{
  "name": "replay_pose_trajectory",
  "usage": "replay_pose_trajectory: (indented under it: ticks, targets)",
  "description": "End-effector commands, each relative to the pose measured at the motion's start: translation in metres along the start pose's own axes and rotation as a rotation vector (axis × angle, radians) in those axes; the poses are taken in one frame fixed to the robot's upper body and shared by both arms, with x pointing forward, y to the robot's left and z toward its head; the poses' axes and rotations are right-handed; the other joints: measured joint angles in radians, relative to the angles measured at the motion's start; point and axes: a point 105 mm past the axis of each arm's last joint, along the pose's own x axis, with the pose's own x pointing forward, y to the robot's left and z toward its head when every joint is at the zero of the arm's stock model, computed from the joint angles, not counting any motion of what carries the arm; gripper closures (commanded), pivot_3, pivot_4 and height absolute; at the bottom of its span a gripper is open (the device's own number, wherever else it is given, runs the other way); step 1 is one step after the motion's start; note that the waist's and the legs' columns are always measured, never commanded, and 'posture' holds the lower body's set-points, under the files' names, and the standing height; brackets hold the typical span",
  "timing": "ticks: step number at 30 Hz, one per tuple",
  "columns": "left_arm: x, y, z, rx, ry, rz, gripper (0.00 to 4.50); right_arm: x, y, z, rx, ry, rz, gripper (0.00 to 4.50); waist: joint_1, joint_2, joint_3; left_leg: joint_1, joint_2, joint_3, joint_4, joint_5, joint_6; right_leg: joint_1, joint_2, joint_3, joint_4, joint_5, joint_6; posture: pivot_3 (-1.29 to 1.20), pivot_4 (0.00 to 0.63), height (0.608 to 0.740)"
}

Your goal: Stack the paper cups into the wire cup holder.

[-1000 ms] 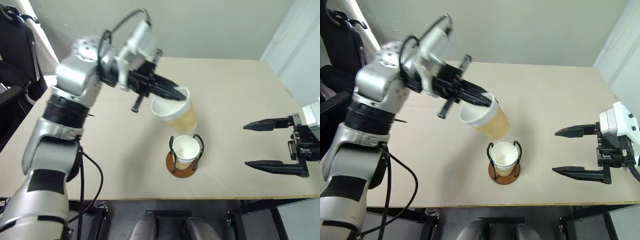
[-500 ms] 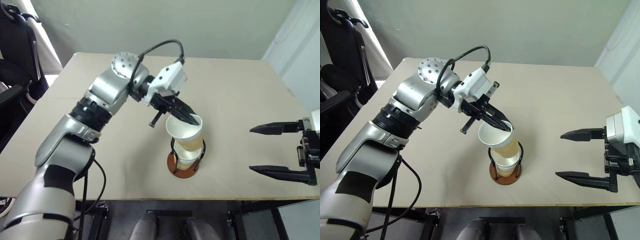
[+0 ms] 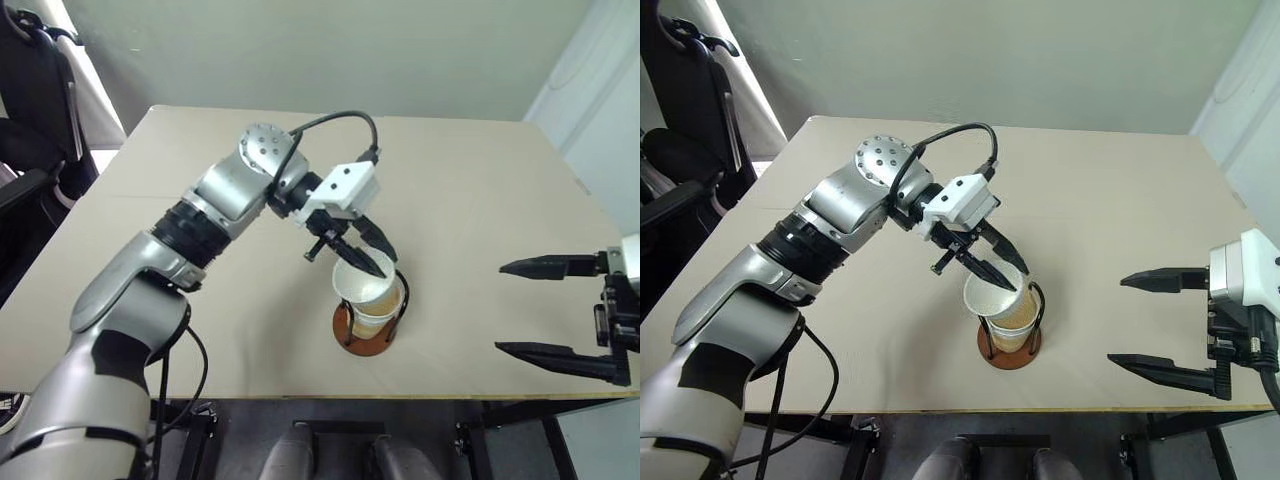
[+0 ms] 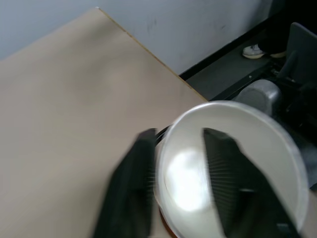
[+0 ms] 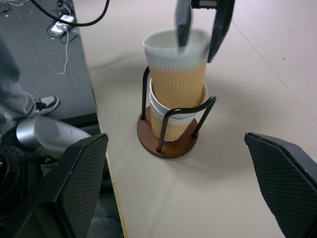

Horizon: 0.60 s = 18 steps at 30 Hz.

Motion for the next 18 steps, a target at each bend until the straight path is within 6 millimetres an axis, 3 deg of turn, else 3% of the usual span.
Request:
replay_pose_trajectory:
  ticks: [1,5,10,13,15,18]
  targets:
    - [-0.003,-0.002,0.009,0.034,-0.016,-0.018,1.62,-0.004,-0.001,0.006,-0.041,-0.004,-0.016,0.0,0.0,0.0,0.0,0.0,0.0,0.0,0.0,0.0,0.0,0.0,0.0,0.0,0.0,0.0,0.0,0.0,0.15,0.74]
    - [-0.005,0.001,0.007,0.031,-0.009,0.002,0.14,-0.001,-0.005,0.006,-0.044,-0.006,-0.006,0.0,0.0,0.0,0.0,0.0,0.0,0.0,0.002,0.0,0.0,0.0,0.0,0.0,0.001,0.0,0.001,0.0,0.15,0.74]
    - [-0.016,0.012,0.009,0.014,-0.025,0.086,0.06,0.002,-0.009,0.005,-0.048,-0.013,0.008,0.0,0.001,0.0,0.0,0.0,0.0,0.0,0.002,0.0,0.0,0.001,0.0,0.0,0.001,0.001,0.001,0.0,0.15,0.74]
    - [-0.049,0.019,0.007,-0.017,-0.039,0.268,0.06,0.004,-0.013,0.002,-0.042,-0.017,0.026,0.0,0.0,0.0,0.0,0.0,0.0,0.0,0.002,0.0,0.001,0.001,0.0,0.0,0.001,0.001,0.001,0.0,0.15,0.74]
    - [-0.072,0.006,-0.005,-0.091,-0.022,0.326,0.06,0.005,-0.018,-0.004,-0.027,0.0,0.023,0.0,-0.006,0.001,0.0,0.0,0.0,0.0,0.002,0.0,0.001,0.0,0.0,0.0,0.001,0.001,0.002,0.0,0.15,0.74]
    - [-0.103,-0.032,-0.027,-0.219,0.01,0.406,0.06,0.0,-0.028,-0.016,-0.002,0.016,0.0,0.0,-0.023,0.004,-0.002,0.001,0.0,0.001,0.0,0.0,0.0,-0.001,0.0,0.001,0.001,0.0,0.002,0.0,0.15,0.74]
